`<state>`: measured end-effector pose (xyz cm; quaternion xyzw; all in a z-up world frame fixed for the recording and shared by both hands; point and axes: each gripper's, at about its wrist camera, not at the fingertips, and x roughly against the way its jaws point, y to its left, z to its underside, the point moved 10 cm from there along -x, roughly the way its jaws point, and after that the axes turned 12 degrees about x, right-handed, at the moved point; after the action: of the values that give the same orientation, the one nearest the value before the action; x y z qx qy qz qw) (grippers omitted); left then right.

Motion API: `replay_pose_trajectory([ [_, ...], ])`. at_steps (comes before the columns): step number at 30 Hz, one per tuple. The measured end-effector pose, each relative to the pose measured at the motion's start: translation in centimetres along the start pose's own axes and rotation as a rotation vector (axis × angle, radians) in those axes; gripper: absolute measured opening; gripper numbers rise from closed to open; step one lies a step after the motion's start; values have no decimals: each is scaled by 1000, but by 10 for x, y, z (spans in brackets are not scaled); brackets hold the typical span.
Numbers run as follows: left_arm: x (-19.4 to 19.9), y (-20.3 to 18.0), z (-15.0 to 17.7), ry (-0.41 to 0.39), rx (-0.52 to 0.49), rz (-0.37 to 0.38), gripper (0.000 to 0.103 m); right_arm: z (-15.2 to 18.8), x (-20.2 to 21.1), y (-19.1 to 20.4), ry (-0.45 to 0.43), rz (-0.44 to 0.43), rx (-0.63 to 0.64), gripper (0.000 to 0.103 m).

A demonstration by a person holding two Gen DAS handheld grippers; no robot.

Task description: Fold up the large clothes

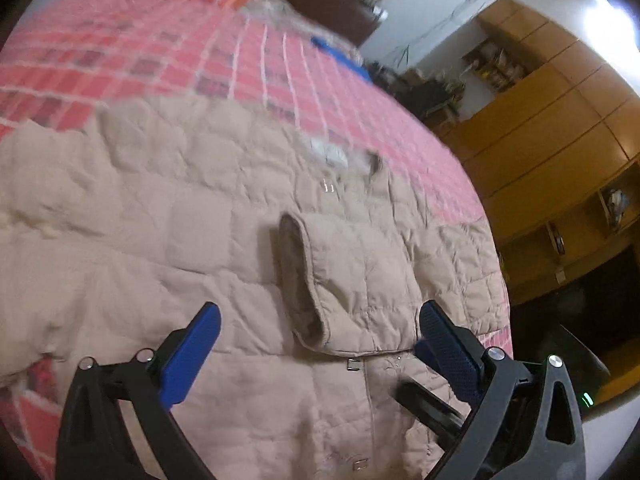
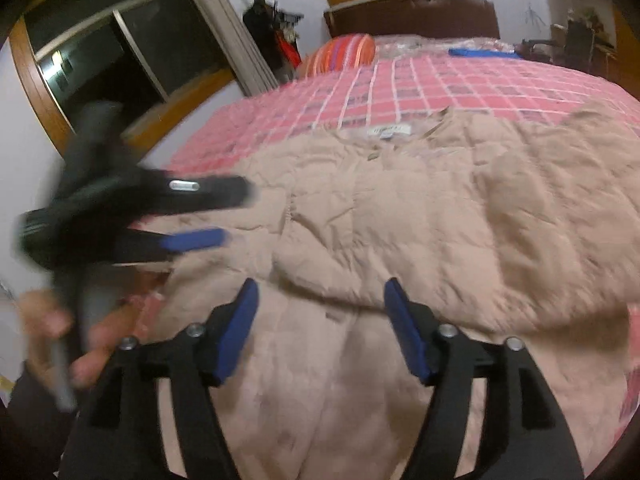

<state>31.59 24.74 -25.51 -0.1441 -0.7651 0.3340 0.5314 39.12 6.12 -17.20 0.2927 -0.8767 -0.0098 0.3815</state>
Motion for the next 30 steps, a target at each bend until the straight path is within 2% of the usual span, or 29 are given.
replay_pose_trajectory([
  [3, -24, -7, 7, 69, 1, 5, 100, 10, 35, -2, -60, -24, -41, 71],
  [5, -38, -10, 11, 101, -20, -18, 99, 11, 43, -1, -70, -38, -55, 73],
  [7, -45, -9, 9, 101, -27, -46, 96, 11, 42, -2, -62, -28, -38, 73],
  [8, -48, -9, 7, 96, -34, -69, 86, 9, 39, -6, -59, -10, -30, 73],
  [9, -52, -9, 8, 106, -48, -97, 66, 7, 36, -8, -59, 2, -29, 73],
  [11, -56, -4, 8, 120, -48, -146, 40, 3, 33, -18, -62, 17, -42, 73],
  [15, -50, 0, 2, 101, -55, -158, 15, 0, 37, -34, -78, 15, -86, 73],
  [17, -40, -4, -3, 79, -66, -141, 12, 0, 45, -42, -94, 14, -107, 73],
  [23, 24, -25, -28, -18, -123, -113, 11, -2, 65, -57, -122, 4, -153, 73],
  [28, 86, -21, -56, -106, -127, -124, 11, -14, 80, -68, -168, -60, -221, 72],
  [30, 99, -13, -61, -122, -122, -137, 11, -24, 85, -75, -193, -100, -257, 72],
])
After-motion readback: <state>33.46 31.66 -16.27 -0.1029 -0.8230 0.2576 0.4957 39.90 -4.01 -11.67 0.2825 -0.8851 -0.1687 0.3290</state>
